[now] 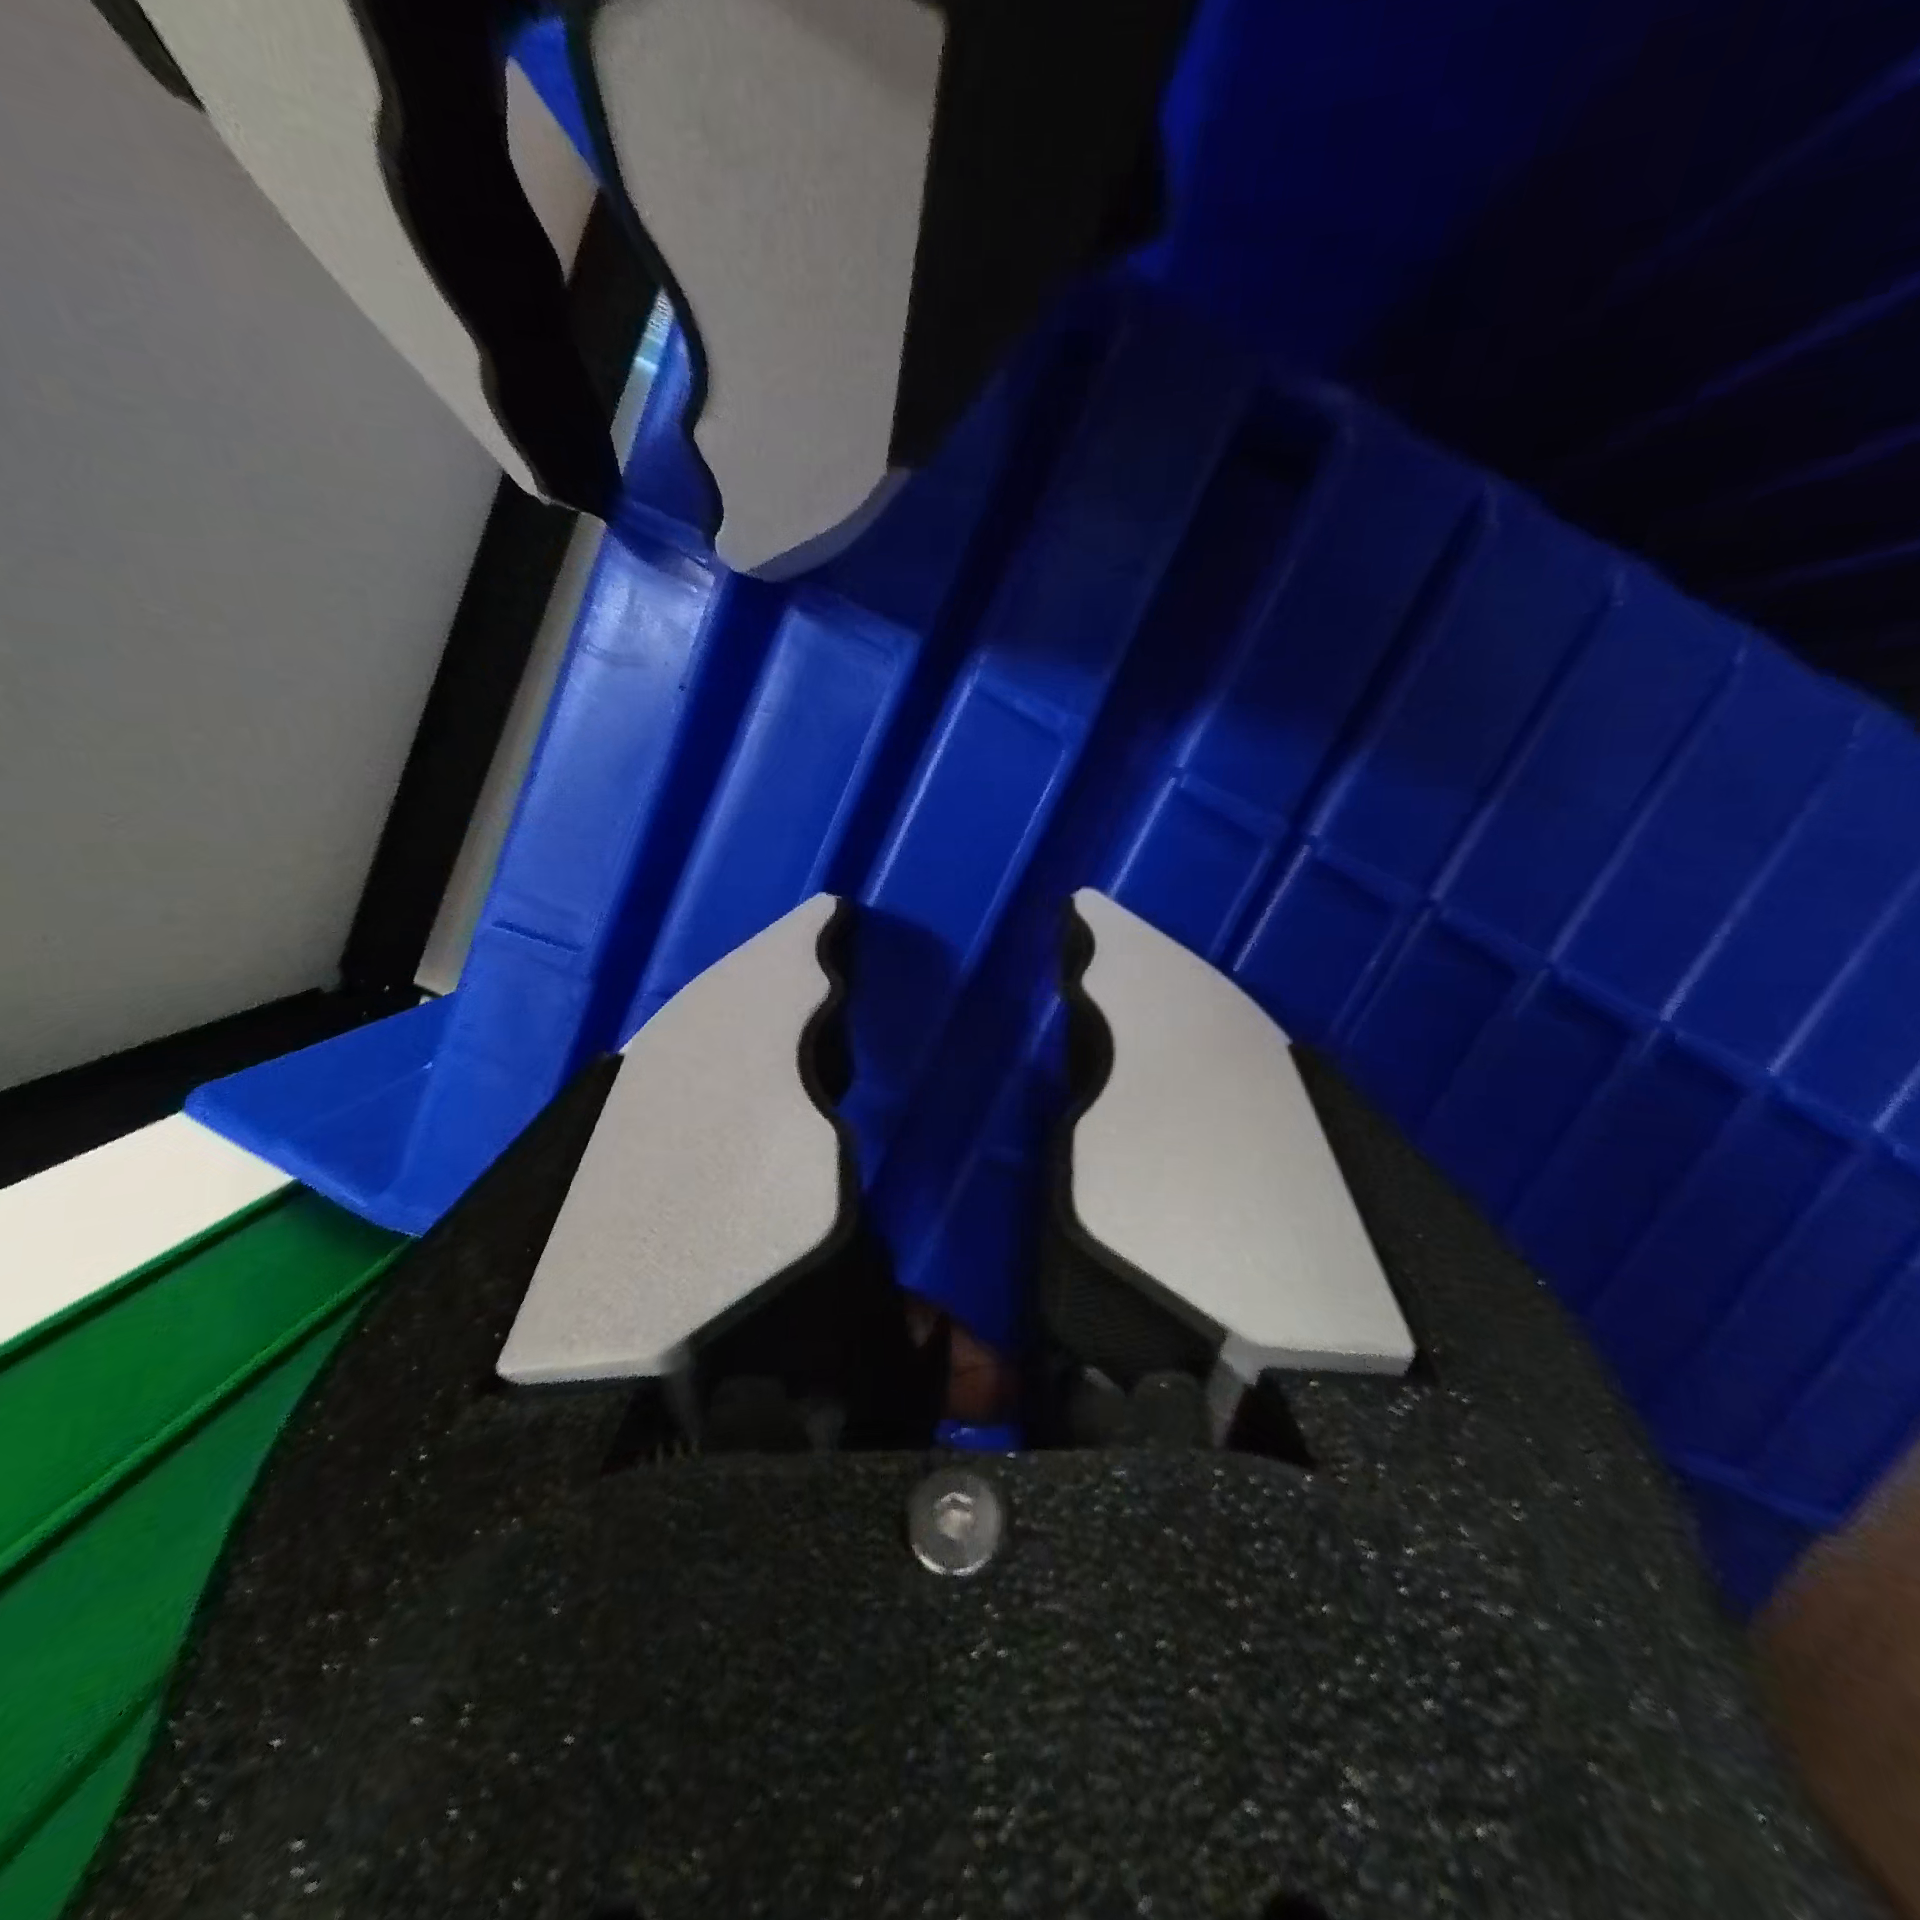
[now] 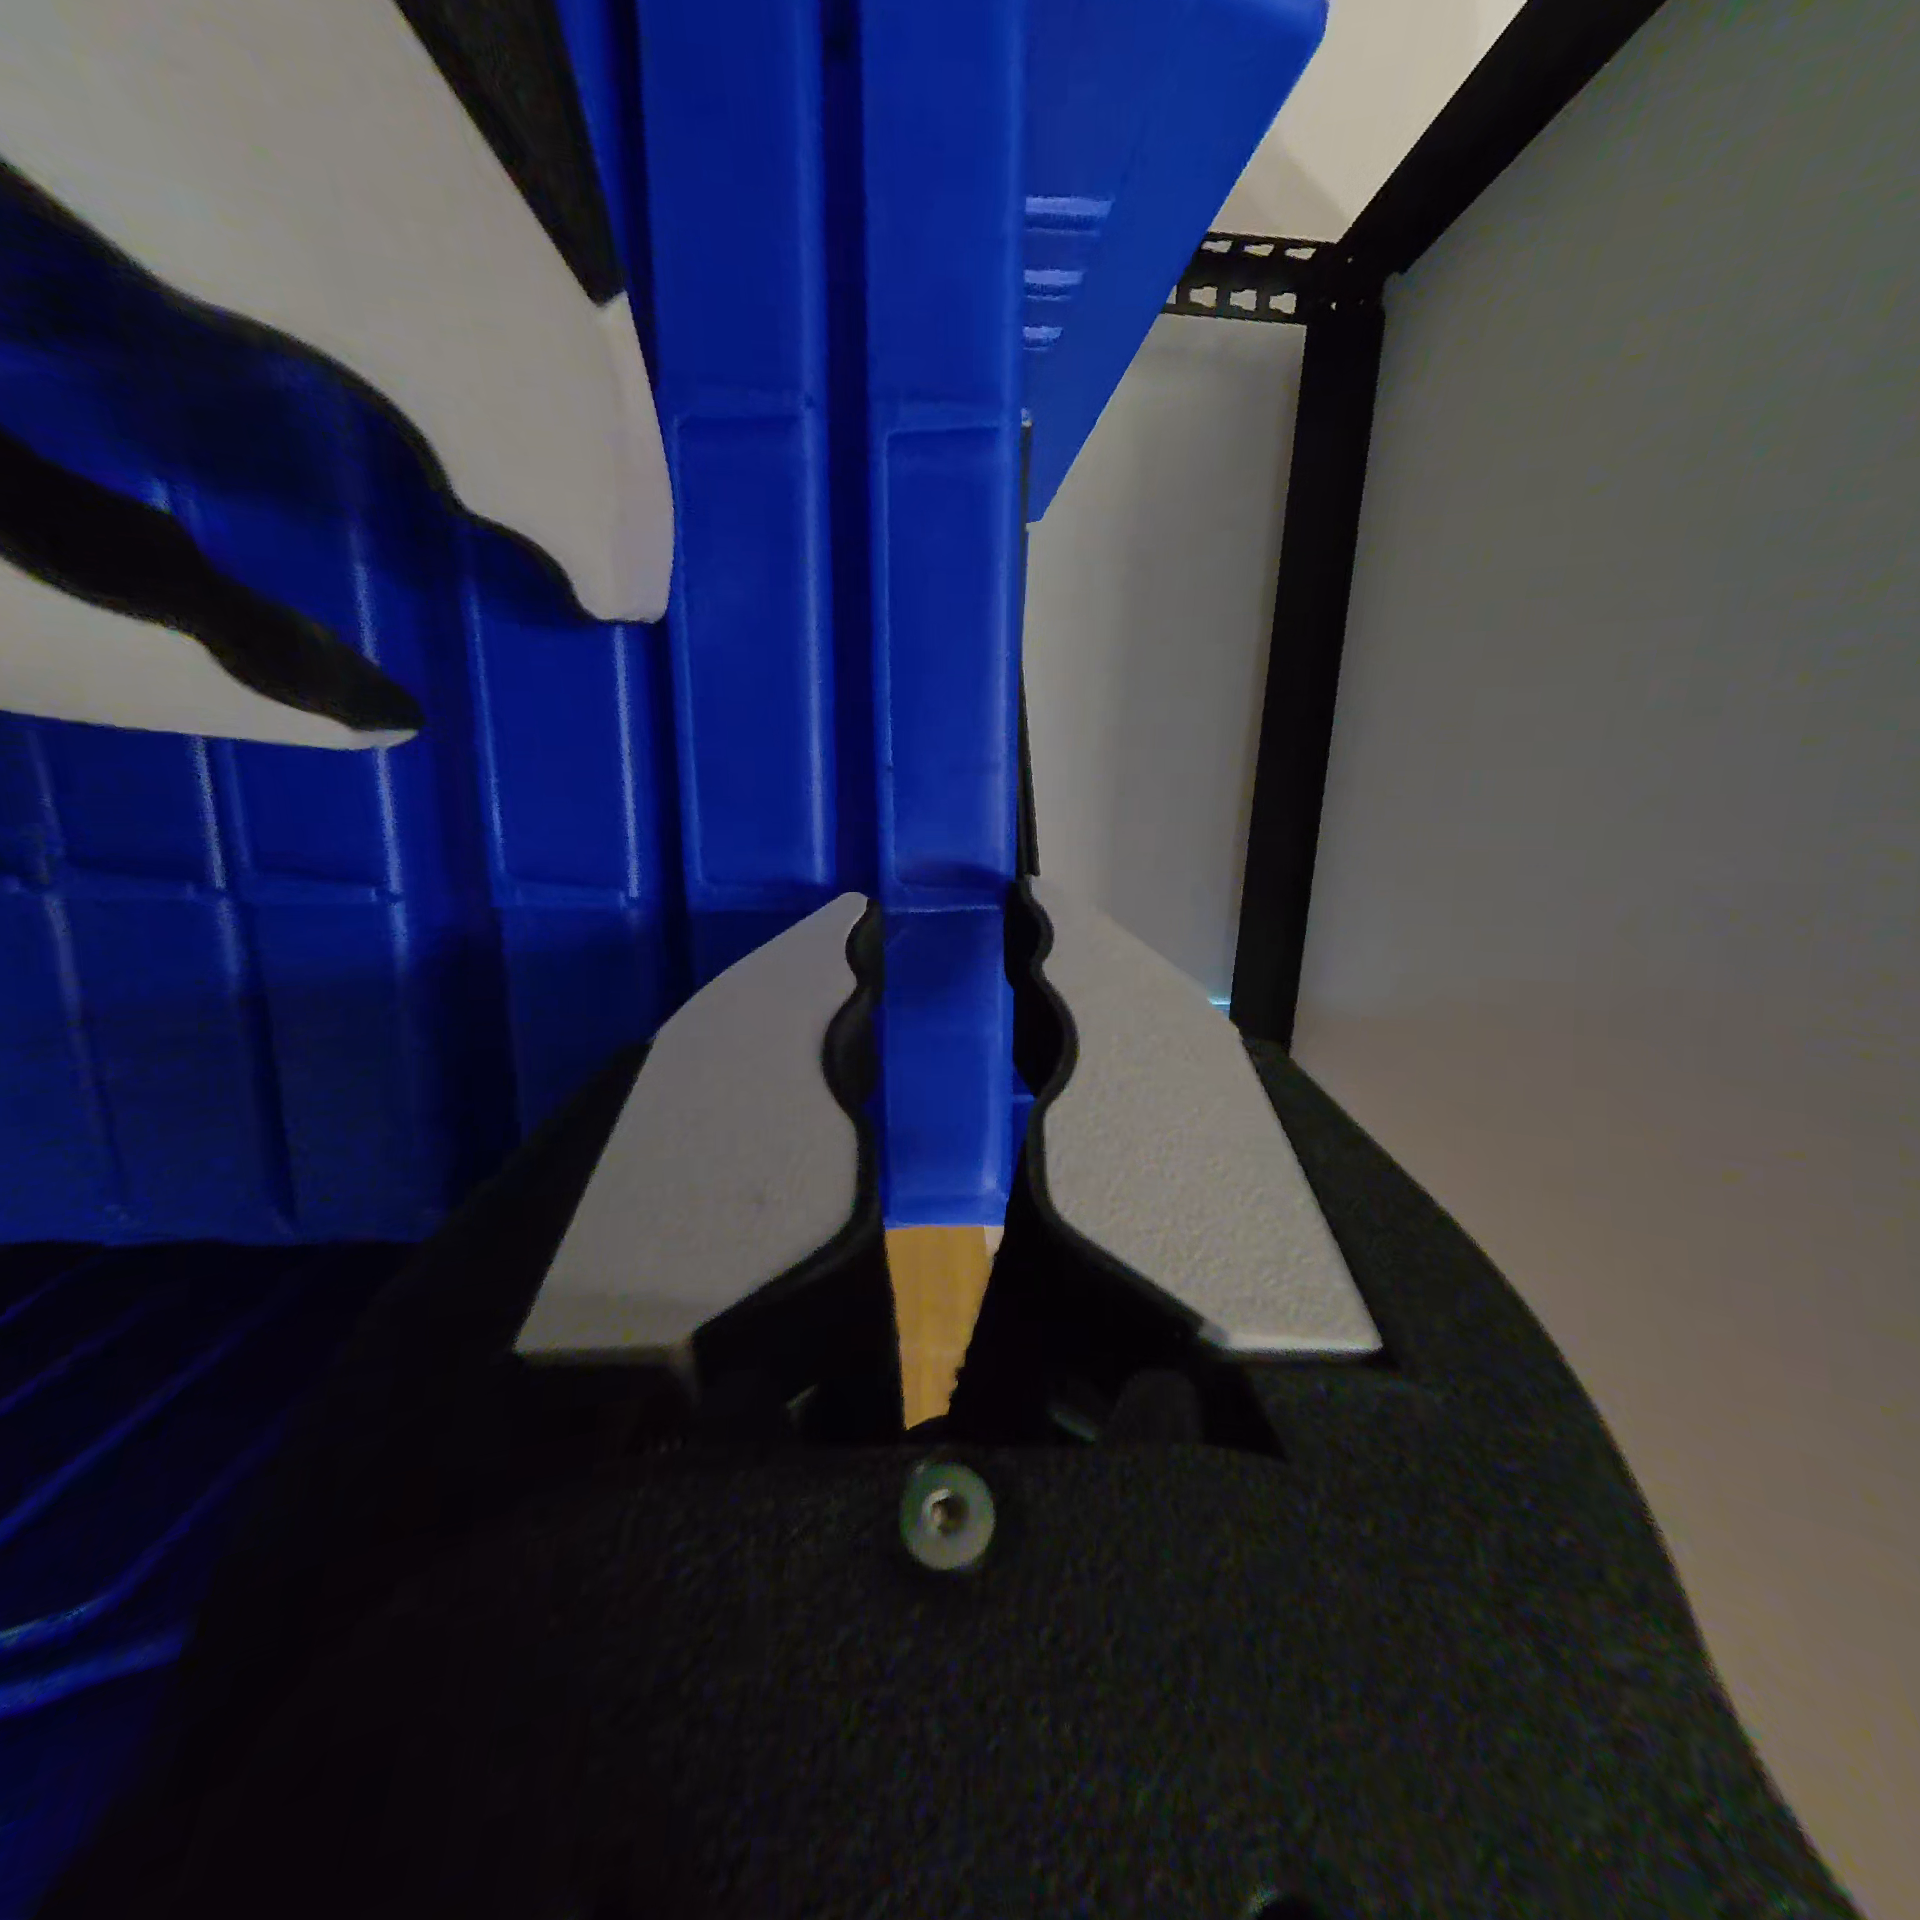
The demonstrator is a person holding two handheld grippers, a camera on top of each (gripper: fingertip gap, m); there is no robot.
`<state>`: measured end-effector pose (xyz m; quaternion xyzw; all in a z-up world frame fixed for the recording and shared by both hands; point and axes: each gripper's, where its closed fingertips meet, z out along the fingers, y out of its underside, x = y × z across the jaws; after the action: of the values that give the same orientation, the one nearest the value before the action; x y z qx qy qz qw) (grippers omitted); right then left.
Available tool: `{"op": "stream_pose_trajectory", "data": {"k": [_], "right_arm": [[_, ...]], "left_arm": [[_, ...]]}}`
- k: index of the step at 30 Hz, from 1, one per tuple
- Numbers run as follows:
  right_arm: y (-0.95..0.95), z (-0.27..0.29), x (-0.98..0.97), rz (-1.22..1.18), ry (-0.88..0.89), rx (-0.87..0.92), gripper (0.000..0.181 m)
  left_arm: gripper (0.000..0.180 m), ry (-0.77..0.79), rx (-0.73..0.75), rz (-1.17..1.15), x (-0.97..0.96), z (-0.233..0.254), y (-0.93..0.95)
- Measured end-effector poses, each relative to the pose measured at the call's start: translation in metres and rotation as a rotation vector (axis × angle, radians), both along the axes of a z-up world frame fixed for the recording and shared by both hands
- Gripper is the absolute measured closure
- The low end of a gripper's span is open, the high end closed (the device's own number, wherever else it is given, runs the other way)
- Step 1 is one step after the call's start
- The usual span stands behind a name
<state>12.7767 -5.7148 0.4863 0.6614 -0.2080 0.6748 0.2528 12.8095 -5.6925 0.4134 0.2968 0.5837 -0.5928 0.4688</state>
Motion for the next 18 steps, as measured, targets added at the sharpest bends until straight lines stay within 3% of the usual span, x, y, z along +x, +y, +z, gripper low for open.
{"op": "stream_pose_trajectory", "data": {"k": [18], "right_arm": [[-0.009, 0.014, 0.003, -0.011, -0.054, 0.047, 0.159]], "left_arm": [[0.151, -0.024, 0.07, 0.016, 0.007, 0.011, -0.005]]}}
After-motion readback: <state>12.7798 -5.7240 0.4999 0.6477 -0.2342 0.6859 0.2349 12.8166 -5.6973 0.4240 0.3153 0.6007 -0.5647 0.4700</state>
